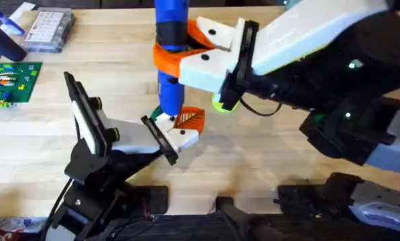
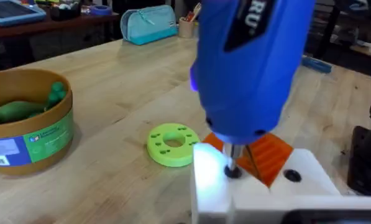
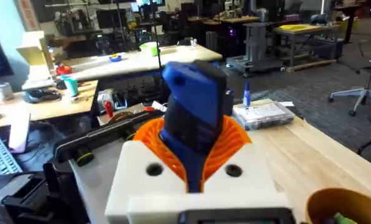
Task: Pick up the gripper from the table and insert it into the empty holder that is missing its gripper. Then pick up a screw, insert it into the mounting hole, and use the screwdriver to tighten it. Finally, clean up the table by picking up the vegetable and placing it into the bucket.
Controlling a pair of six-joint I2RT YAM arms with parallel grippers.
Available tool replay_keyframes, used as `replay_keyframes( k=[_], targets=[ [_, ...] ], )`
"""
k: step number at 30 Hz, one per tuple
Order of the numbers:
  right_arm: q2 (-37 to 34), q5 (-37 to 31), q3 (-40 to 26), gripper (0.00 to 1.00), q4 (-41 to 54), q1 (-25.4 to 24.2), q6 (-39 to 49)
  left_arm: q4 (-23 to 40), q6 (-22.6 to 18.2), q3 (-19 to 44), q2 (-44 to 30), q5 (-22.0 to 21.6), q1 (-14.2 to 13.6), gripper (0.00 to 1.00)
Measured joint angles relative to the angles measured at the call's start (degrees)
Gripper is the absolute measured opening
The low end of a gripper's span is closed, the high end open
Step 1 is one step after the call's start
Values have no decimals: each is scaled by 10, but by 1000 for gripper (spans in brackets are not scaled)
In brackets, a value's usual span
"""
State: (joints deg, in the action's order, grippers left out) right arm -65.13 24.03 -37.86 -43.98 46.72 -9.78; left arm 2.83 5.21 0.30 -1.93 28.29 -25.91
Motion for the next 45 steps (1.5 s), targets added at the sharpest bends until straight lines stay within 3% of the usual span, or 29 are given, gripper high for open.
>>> replay_keyframes(
  k=[28, 32, 38, 45],
  targets=[
    [-6, 9, -6, 72, -2, 3, 7, 0, 6, 0, 0, 1, 0, 11],
    [-12, 12, -5, 72, -26, 5, 4, 0, 4, 0, 0, 2, 0, 11],
    [-12, 11, -8, 72, -181, -10, -41, 0, 4, 0, 0, 2, 0, 11],
    [-5, 9, -21, 72, -162, -40, -81, 0, 4, 0, 0, 2, 0, 11]
  ],
)
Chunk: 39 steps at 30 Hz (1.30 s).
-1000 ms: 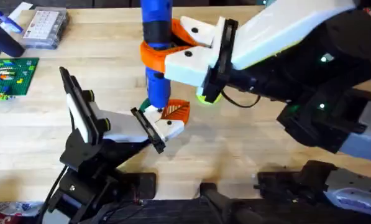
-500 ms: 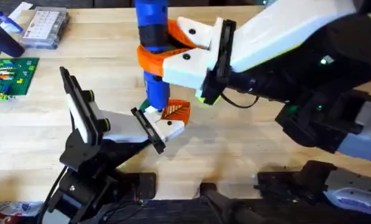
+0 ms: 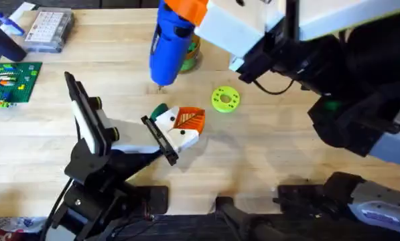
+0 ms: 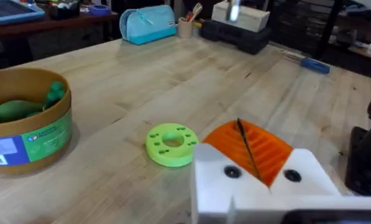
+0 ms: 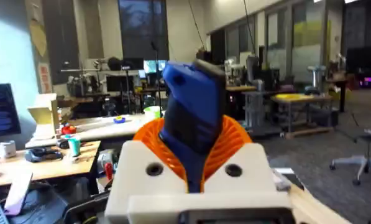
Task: Pick up the gripper from the table and insert it into the empty holder that is missing its gripper. Then pick up a screw, insert it into the mounting hole, and use the screwdriver to tighten it. Finally, clean up the table by picking up the vegetable and placing it into the bucket.
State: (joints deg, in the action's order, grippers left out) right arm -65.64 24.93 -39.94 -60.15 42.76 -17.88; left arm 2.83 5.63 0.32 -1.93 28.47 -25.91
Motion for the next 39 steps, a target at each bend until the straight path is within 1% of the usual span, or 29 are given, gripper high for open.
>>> replay_keyframes(
  k=[3, 4, 7, 11, 16, 24, 32, 39],
  targets=[
    [0, 0, 0, 72, 14, -11, -3, 0, 0, 0, 0, 0, 0, 11],
    [0, 2, 0, 72, 26, -32, -3, 0, 0, 0, 0, 0, 0, 11],
    [0, 1, 0, 72, 32, -70, -3, 0, 0, 0, 0, 0, 0, 11],
    [0, -2, 0, 72, 40, -103, -3, 0, 0, 0, 0, 0, 0, 11],
    [0, -2, 0, 72, 105, -133, -2, 0, 0, 0, 0, 0, 0, 11],
    [0, -17, -1, 72, 149, -140, -1, 0, 0, 0, 0, 0, 0, 11],
    [0, -26, -1, 72, 152, -141, -1, 0, 0, 0, 0, 0, 0, 10],
    [0, -30, -1, 72, 173, -141, -1, 0, 0, 0, 0, 0, 0, 10]
  ],
)
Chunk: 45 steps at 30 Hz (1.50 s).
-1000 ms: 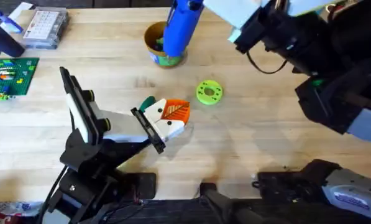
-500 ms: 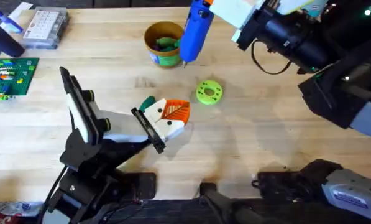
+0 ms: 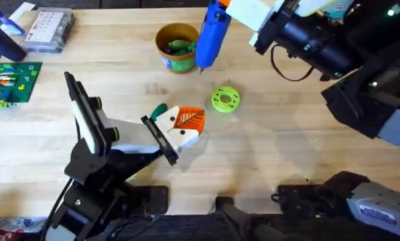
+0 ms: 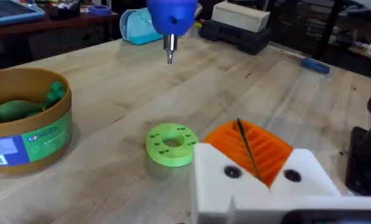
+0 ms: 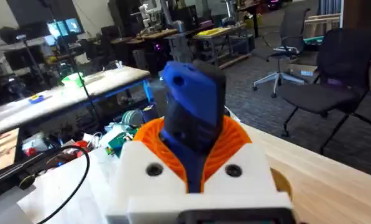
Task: Pick up the gripper from the table and insert it into the empty holder that is missing its gripper. Then pick up a screw, insert it into the mounting hole, and use the screwdriver to tighten it. Finally, clean up the table by picking up the vegetable and placing it into the bucket.
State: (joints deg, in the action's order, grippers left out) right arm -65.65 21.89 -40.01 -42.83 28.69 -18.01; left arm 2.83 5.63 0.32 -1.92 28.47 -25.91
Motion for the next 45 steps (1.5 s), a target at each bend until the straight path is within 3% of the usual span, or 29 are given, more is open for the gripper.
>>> replay_keyframes(
  k=[29, 39, 45],
  targets=[
    [0, 0, 0, 72, 13, 0, 3, 0, 0, 0, 0, 0, 0, 11],
    [0, -2, -1, 72, 124, -42, 107, 0, 0, 0, 0, 0, 0, 10],
    [0, -12, -2, 72, 244, -86, 258, 0, 0, 0, 0, 0, 0, 10]
  ],
)
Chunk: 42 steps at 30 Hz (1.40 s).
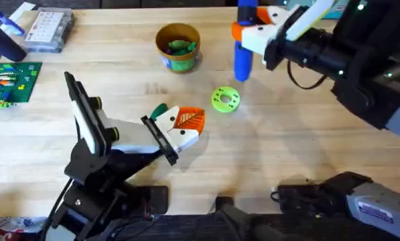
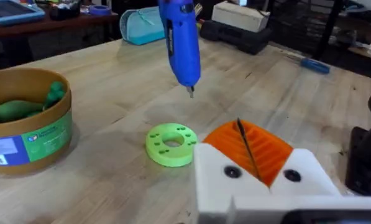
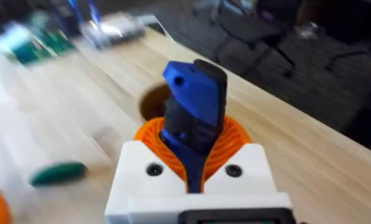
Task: Pick up the gripper from the table and insert it into the empty holder that is missing its gripper. Then pick up a screw, insert it into the mounting hole, and use the screwdriver to tighten it. Finally, clean up the table by picking up the vegetable and placing it into the bucket.
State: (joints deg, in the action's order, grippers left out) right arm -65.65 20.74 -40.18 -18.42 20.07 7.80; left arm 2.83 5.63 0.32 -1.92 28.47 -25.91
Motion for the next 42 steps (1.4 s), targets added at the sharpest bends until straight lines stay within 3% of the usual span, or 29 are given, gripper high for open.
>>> replay_keyframes(
  k=[5, 10, 22, 33, 42],
  targets=[
    [0, -70, 0, 72, 100, -31, 162, 0, 0, 0, 0, 0, 0, 11],
    [0, -123, 0, 72, 127, -45, 266, 0, 0, 0, 0, 0, 0, 11],
    [-37, -215, 0, 72, 201, -56, 402, 0, 0, 0, 0, 0, 0, 11],
    [-155, -230, 0, 72, 206, -56, 530, 0, 0, 0, 0, 0, 0, 11],
    [-178, -237, -2, 72, 221, -56, 584, 0, 0, 0, 0, 0, 0, 11]
  ],
)
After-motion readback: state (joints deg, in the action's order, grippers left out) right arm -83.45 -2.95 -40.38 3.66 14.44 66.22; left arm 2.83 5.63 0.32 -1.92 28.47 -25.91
